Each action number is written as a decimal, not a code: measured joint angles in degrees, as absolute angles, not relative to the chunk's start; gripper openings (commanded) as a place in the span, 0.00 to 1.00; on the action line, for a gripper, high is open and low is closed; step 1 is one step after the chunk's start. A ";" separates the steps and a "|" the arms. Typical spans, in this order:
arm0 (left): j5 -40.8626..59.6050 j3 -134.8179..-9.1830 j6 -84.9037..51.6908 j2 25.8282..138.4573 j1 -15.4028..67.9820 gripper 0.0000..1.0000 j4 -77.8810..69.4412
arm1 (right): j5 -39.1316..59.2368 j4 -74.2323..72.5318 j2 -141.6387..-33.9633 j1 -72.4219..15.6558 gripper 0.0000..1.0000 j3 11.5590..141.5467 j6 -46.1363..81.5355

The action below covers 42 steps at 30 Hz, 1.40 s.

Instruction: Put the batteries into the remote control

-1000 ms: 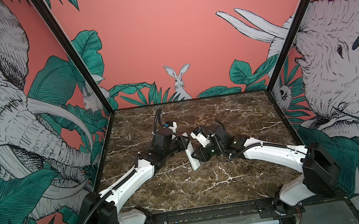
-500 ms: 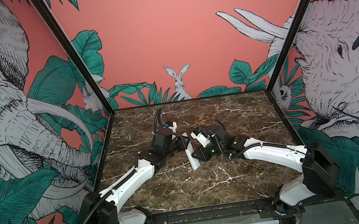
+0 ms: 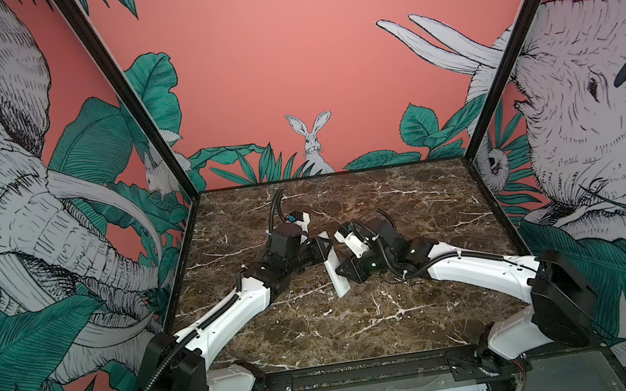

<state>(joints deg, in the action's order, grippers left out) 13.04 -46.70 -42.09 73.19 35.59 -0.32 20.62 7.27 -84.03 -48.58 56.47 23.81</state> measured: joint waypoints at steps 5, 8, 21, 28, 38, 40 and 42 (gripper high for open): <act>13.04 -46.70 -42.09 73.60 35.59 0.00 -0.75 | 20.69 6.20 -83.02 -48.60 0.23 56.45 23.51; 13.02 -46.70 -42.09 73.76 35.59 0.00 -0.78 | 20.67 6.09 -82.85 -48.60 0.24 56.47 23.35; 13.78 -46.70 -41.32 73.97 35.59 0.00 -1.26 | 19.64 8.64 -82.72 -48.60 0.57 56.49 22.02; 16.95 -46.70 -40.88 74.30 35.59 0.00 -2.63 | 19.68 8.71 -82.72 -48.58 0.55 56.49 21.82; 18.39 -46.70 -40.66 74.30 35.59 0.00 -3.44 | 19.70 8.86 -82.72 -48.31 0.42 56.47 21.87; 18.44 -46.70 -40.64 74.30 35.59 0.00 -3.44 | 19.62 8.88 -82.72 -48.25 0.38 56.47 21.93; 18.44 -46.70 -40.58 74.30 35.59 0.00 -3.42 | 19.59 8.86 -82.72 -48.23 0.37 56.40 21.93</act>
<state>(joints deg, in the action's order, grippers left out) 18.44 -46.70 -40.58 74.30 35.59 -3.42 19.59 8.86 -82.72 -48.23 56.40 21.93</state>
